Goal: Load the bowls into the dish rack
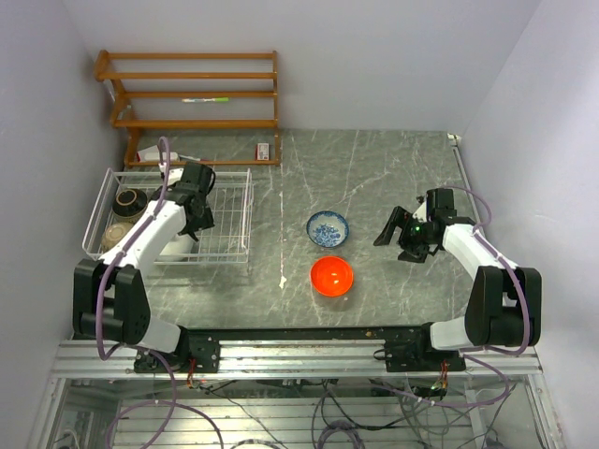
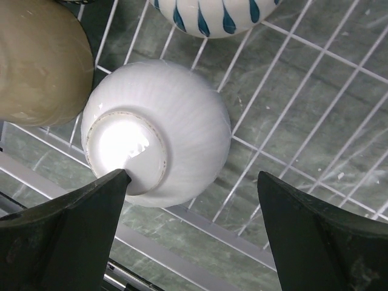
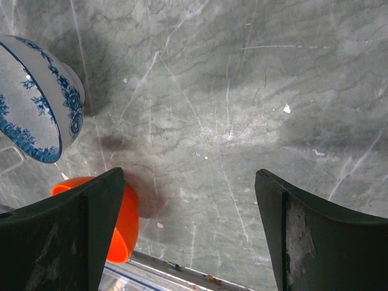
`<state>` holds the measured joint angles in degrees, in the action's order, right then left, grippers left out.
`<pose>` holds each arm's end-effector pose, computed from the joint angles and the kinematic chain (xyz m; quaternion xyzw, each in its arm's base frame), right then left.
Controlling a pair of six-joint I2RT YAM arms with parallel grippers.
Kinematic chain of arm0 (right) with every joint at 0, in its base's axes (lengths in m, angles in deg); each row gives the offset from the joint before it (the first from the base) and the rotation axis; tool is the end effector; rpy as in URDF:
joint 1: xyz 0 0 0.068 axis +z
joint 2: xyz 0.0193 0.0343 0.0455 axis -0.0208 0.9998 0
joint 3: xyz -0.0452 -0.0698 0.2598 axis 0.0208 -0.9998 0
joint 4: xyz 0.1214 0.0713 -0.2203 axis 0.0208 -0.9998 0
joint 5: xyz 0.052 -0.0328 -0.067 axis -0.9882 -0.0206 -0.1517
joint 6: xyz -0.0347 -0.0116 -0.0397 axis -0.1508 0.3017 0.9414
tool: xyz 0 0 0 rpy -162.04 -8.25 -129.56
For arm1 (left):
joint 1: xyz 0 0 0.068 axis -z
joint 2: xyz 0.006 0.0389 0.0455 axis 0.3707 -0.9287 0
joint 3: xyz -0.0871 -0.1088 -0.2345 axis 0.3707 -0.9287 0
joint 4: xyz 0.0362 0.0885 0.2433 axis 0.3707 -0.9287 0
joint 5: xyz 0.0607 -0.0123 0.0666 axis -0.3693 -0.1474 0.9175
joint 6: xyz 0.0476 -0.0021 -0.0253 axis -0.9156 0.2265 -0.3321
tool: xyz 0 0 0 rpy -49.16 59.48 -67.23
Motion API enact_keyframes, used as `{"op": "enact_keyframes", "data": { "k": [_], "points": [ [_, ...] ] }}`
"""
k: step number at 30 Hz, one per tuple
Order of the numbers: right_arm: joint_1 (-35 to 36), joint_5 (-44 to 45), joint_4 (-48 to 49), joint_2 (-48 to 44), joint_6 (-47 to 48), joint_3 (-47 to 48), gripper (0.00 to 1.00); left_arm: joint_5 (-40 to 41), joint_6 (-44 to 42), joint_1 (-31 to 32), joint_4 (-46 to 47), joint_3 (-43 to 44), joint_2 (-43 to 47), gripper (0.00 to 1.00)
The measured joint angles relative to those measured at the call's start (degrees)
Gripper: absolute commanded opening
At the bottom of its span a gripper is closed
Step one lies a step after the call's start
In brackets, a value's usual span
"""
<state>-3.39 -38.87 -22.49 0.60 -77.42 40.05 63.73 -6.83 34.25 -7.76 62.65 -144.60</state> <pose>0.2577 0.0029 0.1851 0.1899 0.9403 0.2192 0.1779 0.2727 -0.0419 0.2472 -0.2019 0.9242 0.1656 0.2786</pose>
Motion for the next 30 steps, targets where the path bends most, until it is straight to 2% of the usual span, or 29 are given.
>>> {"op": "enact_keyframes", "data": {
  "k": [10,14,18,21,24,26,30],
  "points": [
    [0.0,0.4,-0.2,-0.9,0.0,0.1,0.89,-0.3,-0.2,-1.3,-1.9,7.8,-1.4,0.99],
    [0.0,0.6,-0.8,-1.0,0.0,0.3,0.89,-1.0,-0.6,-1.3,-3.1,11.4,0.5,0.99],
    [0.0,1.0,-1.5,-1.0,-0.1,1.7,0.89,-5.1,-2.2,0.0,-2.6,14.0,4.3,0.99],
    [0.0,1.0,-2.0,-0.9,-0.5,3.0,0.89,-7.9,-3.4,5.6,-1.5,16.5,6.2,0.99],
    [0.0,1.3,-2.4,-0.7,-0.9,4.7,0.89,-11.0,-5.0,14.0,1.5,18.7,5.9,0.99],
    [0.0,1.5,-2.5,-0.5,-1.4,6.0,0.89,-13.2,-6.6,21.1,4.7,19.3,4.8,0.99],
    [-0.1,2.5,-2.9,1.0,-2.7,8.1,0.9,-19.1,-10.4,31.0,10.2,19.3,0.0,0.99]
  ]
}}
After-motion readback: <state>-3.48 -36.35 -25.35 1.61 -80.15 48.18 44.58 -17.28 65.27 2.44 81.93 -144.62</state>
